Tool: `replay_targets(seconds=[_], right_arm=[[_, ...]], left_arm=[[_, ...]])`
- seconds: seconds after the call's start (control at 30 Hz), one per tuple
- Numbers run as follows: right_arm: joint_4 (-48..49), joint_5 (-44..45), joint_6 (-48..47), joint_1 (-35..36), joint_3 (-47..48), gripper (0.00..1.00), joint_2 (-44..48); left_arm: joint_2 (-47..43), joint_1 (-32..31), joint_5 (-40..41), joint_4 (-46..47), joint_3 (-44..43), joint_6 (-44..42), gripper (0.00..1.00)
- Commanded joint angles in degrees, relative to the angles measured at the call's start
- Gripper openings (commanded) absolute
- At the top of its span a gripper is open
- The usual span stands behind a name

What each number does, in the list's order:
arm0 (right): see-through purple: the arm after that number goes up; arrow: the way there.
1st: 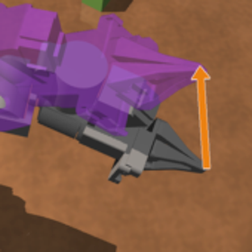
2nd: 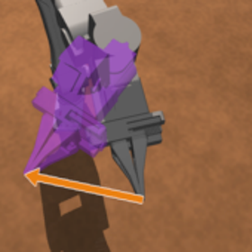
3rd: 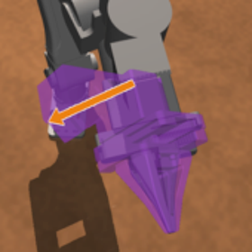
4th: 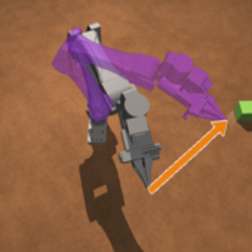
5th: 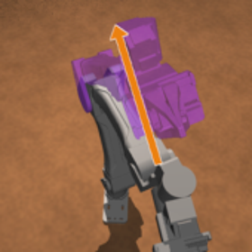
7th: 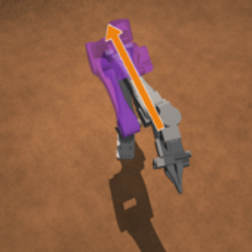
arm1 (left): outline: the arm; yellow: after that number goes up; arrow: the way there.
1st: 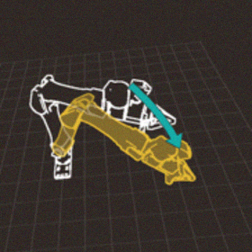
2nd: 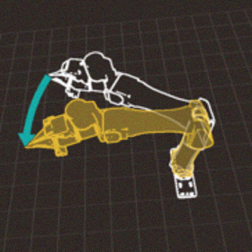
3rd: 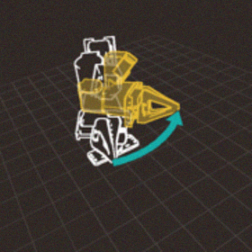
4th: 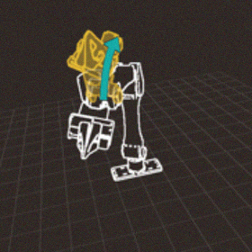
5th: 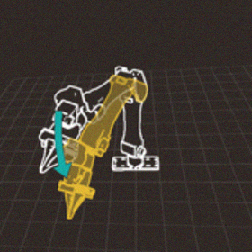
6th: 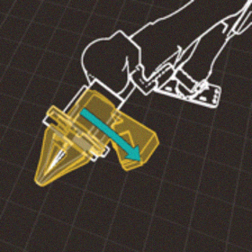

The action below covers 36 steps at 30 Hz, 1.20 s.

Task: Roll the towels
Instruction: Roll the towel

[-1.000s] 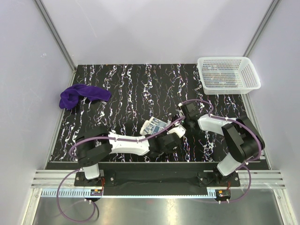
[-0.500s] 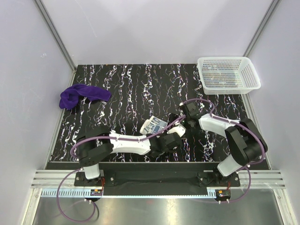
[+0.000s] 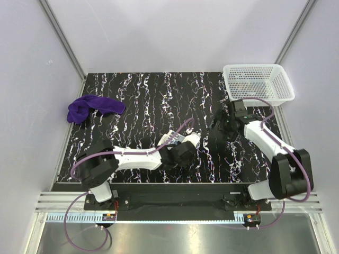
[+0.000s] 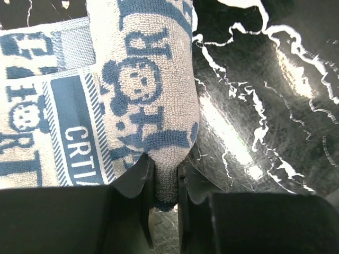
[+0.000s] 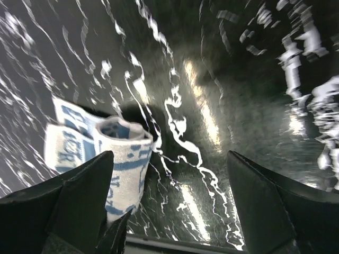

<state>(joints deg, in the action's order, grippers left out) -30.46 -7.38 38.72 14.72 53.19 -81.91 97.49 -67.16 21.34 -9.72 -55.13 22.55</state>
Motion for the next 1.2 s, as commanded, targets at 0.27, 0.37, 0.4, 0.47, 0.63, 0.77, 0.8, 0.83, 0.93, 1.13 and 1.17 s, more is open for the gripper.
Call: replay_targets(seconds=[0.27, 0.37, 0.4, 0.47, 0.63, 0.77, 0.8, 0.83, 0.93, 1.13, 1.17], right_arm=[[3.03, -2.19, 0.39, -1.45, -5.89, 0.94, 12.12], [6.54, -6.49, 0.83, -1.54, -10.10, 0.93, 13.52], [8.99, -7.81, 0.83, -1.54, -11.17, 0.93, 13.96], [11.72, -11.86, 1.18, -1.36, -14.51, 0.92, 15.54], [19.81, -16.62, 3.02, -0.49, -20.57, 0.92, 17.66], [26.49, -16.62, 5.83, 2.32, -23.74, 0.92, 16.61], [29.46, -16.44, 6.36, 3.46, -24.09, 0.92, 15.91], [29.93, -15.14, 7.41, 4.60, -24.36, 0.92, 15.21], [36.07, -12.59, 8.82, 9.35, -23.75, 0.92, 10.82], [42.84, -10.82, 9.88, 12.35, -21.81, 0.91, 1.76], [43.37, -10.64, 9.97, 12.35, -21.12, 0.91, 0.01]], left_arm=[[-8.19, 13.45, -20.99, 15.34, 13.56, 15.58, 0.00], [-8.11, 17.56, -27.30, 19.09, 16.27, 19.10, 0.00], [-7.85, 18.54, -28.97, 20.77, 17.07, 19.81, 0.00], [-6.79, 21.18, -34.07, 25.33, 19.18, 22.35, 0.00], [-4.07, 24.70, -41.10, 35.19, 23.48, 28.24, 0.00], [-1.26, 26.98, -45.33, 48.33, 27.44, 36.83, 0.00], [-0.38, 27.51, -46.38, 51.43, 28.32, 38.70, 0.00], [0.50, 28.04, -48.05, 54.60, 29.28, 40.45, 0.00], [4.18, 29.36, -49.46, 62.79, 32.19, 44.51, 0.00], [5.95, 29.89, -50.00, 70.35, 34.92, 47.32, 0.00], [6.04, 29.98, -49.91, 71.67, 35.70, 47.94, 0.00]])
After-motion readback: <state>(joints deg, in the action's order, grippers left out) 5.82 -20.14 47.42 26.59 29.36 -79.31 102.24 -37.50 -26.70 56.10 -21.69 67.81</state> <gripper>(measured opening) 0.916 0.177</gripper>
